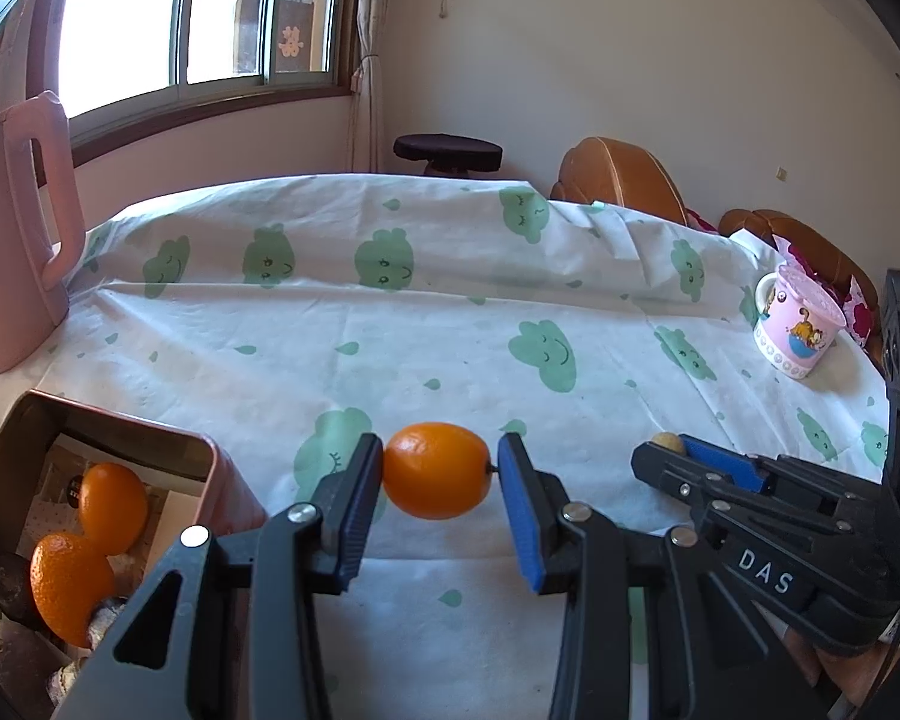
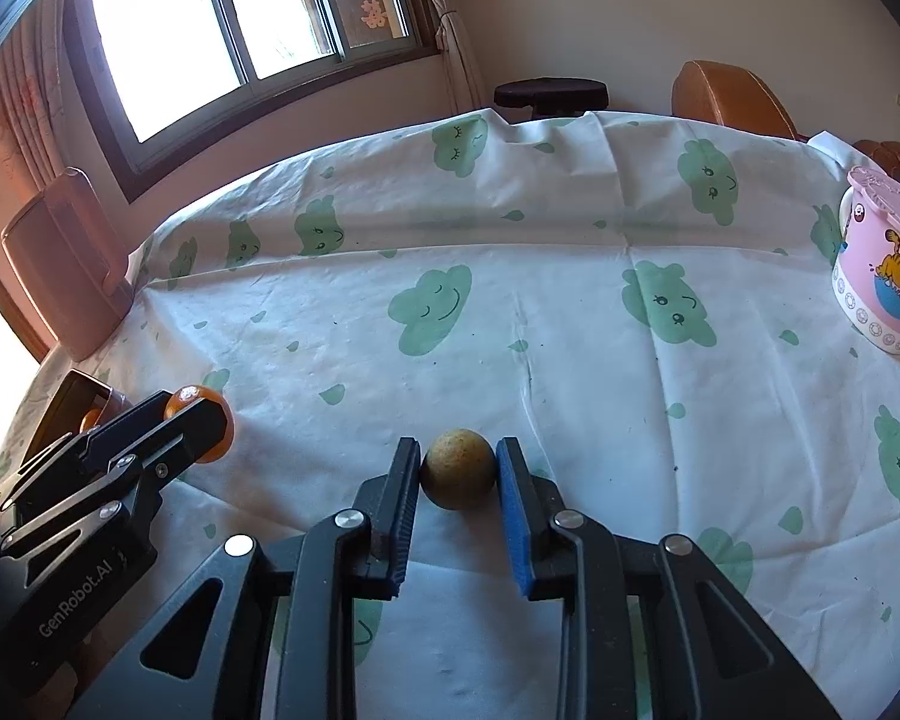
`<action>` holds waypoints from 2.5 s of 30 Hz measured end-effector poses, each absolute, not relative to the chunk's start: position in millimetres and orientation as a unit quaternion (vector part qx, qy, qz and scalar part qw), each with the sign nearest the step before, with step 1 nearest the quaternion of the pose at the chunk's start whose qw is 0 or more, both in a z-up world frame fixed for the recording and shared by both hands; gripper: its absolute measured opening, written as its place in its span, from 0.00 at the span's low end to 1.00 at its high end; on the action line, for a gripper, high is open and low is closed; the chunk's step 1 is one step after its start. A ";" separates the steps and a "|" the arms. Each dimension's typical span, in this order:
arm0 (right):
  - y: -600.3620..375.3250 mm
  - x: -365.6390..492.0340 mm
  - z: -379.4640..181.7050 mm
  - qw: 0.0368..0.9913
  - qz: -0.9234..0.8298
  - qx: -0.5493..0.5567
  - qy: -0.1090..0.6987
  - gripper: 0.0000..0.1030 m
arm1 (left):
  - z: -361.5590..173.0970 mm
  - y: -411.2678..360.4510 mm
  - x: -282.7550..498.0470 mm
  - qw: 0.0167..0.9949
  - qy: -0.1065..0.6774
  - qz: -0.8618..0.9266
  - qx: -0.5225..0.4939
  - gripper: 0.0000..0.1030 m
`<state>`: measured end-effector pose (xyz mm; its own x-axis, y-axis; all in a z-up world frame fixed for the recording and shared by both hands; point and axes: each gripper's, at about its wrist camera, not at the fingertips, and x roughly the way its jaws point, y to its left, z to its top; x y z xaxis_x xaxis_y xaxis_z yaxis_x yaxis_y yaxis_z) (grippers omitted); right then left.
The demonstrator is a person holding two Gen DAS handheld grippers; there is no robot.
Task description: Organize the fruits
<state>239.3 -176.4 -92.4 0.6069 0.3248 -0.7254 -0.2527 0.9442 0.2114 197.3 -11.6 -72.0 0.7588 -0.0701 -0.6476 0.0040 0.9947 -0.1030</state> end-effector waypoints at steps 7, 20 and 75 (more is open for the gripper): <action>-177.4 229.0 -83.6 0.905 0.169 0.043 0.387 0.27 | -66.5 -12.0 189.9 0.944 0.326 -0.014 -0.040 0.40; -175.6 214.3 -69.8 0.925 0.168 0.030 0.341 0.27 | -61.6 -11.9 183.8 0.951 0.306 -0.008 -0.039 0.40; -190.0 169.8 -44.9 0.963 0.145 0.036 0.222 0.27 | -48.8 -1.5 154.6 0.969 0.241 -0.010 -0.053 0.36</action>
